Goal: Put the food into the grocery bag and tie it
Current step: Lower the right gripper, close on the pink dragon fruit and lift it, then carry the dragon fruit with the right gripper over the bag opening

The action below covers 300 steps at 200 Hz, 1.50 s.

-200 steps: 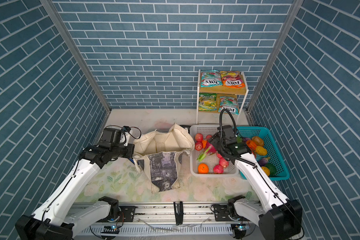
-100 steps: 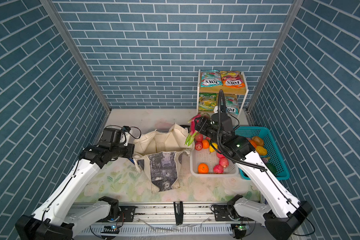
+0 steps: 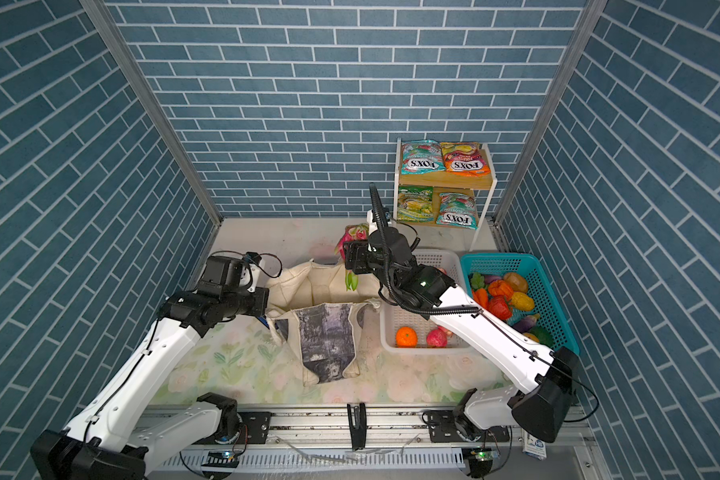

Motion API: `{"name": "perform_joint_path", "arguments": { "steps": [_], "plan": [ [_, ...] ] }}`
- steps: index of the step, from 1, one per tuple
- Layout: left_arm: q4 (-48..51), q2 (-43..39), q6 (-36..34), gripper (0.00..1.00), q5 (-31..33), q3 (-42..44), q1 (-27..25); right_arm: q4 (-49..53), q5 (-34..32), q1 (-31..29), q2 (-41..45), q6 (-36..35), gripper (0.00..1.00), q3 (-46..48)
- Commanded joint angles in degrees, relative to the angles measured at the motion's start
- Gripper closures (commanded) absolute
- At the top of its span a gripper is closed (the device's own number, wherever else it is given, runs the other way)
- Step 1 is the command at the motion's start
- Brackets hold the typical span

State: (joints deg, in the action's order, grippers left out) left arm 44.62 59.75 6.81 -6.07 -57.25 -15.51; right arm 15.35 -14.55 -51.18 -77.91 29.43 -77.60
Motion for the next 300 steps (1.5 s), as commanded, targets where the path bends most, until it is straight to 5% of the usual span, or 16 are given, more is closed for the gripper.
{"name": "perform_joint_path", "arguments": {
  "steps": [1,125,300],
  "plan": [
    [-0.44,-0.46,-0.04,0.96,-0.06,0.65,0.3,-4.74,-0.13,-1.65,0.29,-5.11,0.34,0.52],
    [-0.5,-0.56,-0.08,0.96,-0.35,0.65,0.3,-7.5,14.51,-3.2,6.81,-13.19,0.36,13.34],
    [-0.41,-0.59,-0.22,0.96,-0.35,0.65,0.3,9.76,21.25,-3.14,-3.85,-10.28,0.39,3.28]
  ]
}}
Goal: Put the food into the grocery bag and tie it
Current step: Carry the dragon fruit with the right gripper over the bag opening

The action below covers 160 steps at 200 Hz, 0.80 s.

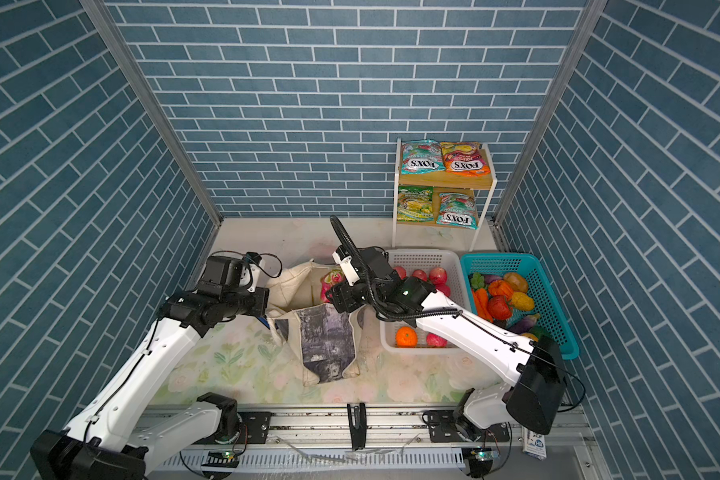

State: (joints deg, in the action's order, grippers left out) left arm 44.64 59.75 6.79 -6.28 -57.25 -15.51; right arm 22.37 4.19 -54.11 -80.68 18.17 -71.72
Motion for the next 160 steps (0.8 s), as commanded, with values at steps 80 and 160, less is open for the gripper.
{"name": "perform_joint_path", "arguments": {
  "steps": [80,160],
  "plan": [
    [-0.43,-0.66,-0.22,0.96,-0.04,0.69,0.3,4.97,4.52,-0.29,-6.07,2.0,0.38,-6.21],
    [-0.43,-0.68,-0.19,0.96,-0.13,0.65,0.3,5.25,4.37,-0.16,-9.37,2.0,0.35,-7.55]
  ]
}}
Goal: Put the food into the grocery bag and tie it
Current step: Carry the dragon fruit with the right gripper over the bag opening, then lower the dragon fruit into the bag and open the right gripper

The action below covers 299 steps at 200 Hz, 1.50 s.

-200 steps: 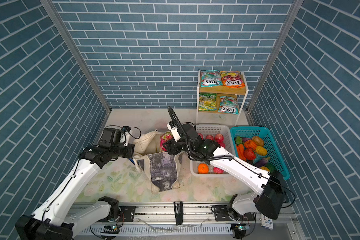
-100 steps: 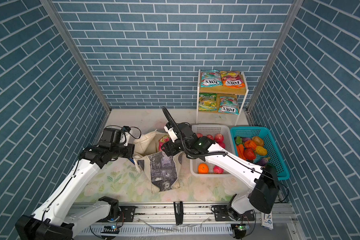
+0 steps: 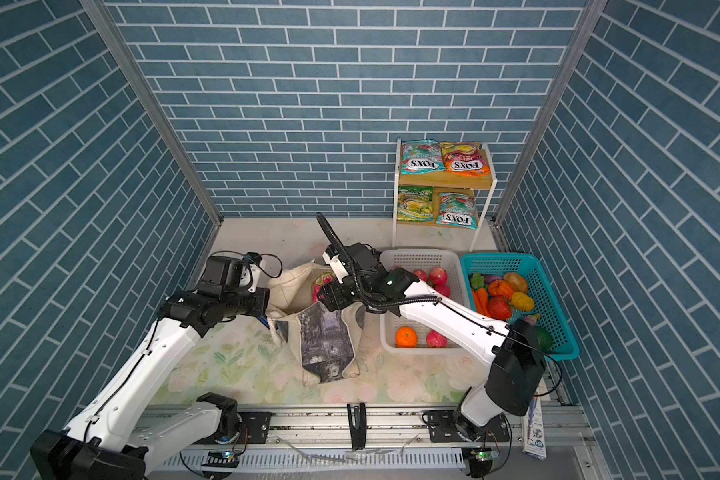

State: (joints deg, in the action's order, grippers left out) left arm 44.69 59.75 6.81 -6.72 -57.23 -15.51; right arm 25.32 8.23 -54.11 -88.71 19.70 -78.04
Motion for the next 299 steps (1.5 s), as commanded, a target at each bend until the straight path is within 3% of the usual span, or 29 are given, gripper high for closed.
{"name": "perform_joint_path", "arguments": {
  "steps": [1,81,131,185,299],
  "plan": [
    [-0.48,-0.64,-0.22,0.96,0.3,0.63,0.3,2.29,0.31,-0.19,-1.37,0.45,0.35,-1.24],
    [-0.57,-0.28,-0.22,0.96,0.0,0.63,0.3,2.75,-0.91,0.23,-4.1,-0.37,0.28,-3.54],
    [-0.61,-0.11,-0.3,0.96,-0.22,0.63,0.3,2.63,-0.88,3.48,-5.34,0.84,0.27,-6.38],
    [-0.57,-0.27,-0.3,0.96,-0.12,0.63,0.3,10.44,-0.97,5.24,-10.23,1.57,0.28,-16.89],
    [-0.48,-0.58,-0.3,0.96,-0.05,0.71,0.3,6.73,-2.03,2.27,-9.96,1.21,0.28,-8.13]
  ]
}}
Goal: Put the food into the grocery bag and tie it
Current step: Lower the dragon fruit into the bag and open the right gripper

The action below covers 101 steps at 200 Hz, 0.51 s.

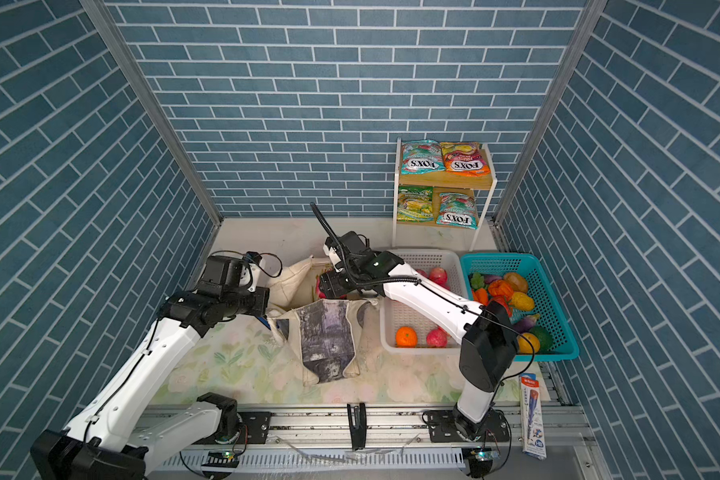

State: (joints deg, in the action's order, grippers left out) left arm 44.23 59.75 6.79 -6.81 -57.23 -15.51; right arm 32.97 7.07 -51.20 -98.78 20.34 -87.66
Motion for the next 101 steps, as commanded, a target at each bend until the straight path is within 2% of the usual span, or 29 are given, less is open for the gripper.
{"name": "perform_joint_path", "arguments": {
  "steps": [1,86,92,96,101],
  "plan": [
    [-0.02,-0.55,-0.28,0.96,0.04,0.71,0.3,-0.99,-0.89,-0.64,0.14,0.58,0.28,1.55],
    [0.03,-0.73,-0.28,0.96,0.04,0.63,0.3,-3.99,-1.71,-0.79,1.07,0.89,0.16,3.63],
    [-0.02,-0.67,-0.28,0.96,0.05,0.66,0.3,-4.13,-1.71,-0.75,1.0,0.92,0.14,3.59],
    [-0.02,-0.67,-0.28,0.96,0.04,0.7,0.31,-4.12,-1.71,-0.74,0.96,0.93,0.03,3.57],
    [-0.02,-0.68,-0.28,0.96,0.04,0.7,0.3,-4.14,-1.71,-0.74,0.94,0.93,0.01,3.46]
  ]
}}
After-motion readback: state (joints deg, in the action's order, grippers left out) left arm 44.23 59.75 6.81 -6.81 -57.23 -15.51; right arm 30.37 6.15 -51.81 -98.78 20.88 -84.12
